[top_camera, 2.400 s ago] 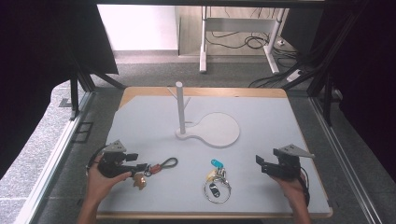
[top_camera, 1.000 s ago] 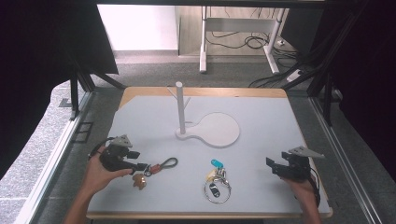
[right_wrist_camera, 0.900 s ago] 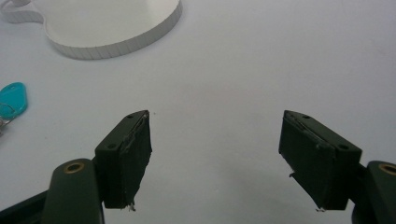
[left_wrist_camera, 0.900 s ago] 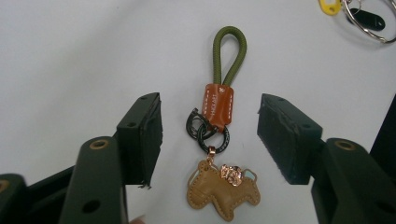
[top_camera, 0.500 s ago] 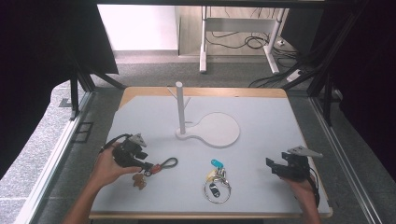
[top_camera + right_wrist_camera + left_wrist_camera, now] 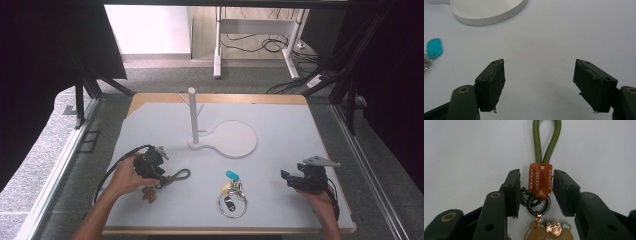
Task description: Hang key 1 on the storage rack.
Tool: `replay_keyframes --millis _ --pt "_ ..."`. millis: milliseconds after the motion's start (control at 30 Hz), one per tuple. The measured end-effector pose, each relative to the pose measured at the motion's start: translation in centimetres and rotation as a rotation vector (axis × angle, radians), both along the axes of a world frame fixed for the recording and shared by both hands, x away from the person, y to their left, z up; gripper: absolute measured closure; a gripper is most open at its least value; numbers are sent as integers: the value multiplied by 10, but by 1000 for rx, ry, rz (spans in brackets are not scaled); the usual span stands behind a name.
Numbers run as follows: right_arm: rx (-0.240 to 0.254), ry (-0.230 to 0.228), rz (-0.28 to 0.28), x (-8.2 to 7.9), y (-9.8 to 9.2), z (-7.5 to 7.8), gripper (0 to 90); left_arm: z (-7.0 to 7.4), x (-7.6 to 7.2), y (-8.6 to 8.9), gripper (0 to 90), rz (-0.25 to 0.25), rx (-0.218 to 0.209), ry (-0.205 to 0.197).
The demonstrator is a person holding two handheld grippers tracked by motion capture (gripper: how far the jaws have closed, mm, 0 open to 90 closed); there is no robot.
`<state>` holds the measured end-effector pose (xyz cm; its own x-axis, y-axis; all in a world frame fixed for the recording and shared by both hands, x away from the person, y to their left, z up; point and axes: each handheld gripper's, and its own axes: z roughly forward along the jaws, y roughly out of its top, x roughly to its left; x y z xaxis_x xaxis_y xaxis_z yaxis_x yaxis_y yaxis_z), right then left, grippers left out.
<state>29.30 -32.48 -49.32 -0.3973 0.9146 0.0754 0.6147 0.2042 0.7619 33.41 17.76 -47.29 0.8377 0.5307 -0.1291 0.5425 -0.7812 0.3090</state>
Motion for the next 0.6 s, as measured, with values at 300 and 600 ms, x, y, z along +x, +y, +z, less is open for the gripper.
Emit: replay_keyframes --millis 300,600 --pt "-10 12 4 1 2 -2 254 1 0 -1 579 5 17 5" --pt "-27 24 17 3 6 -5 254 -3 0 -18 566 -35 110 8"
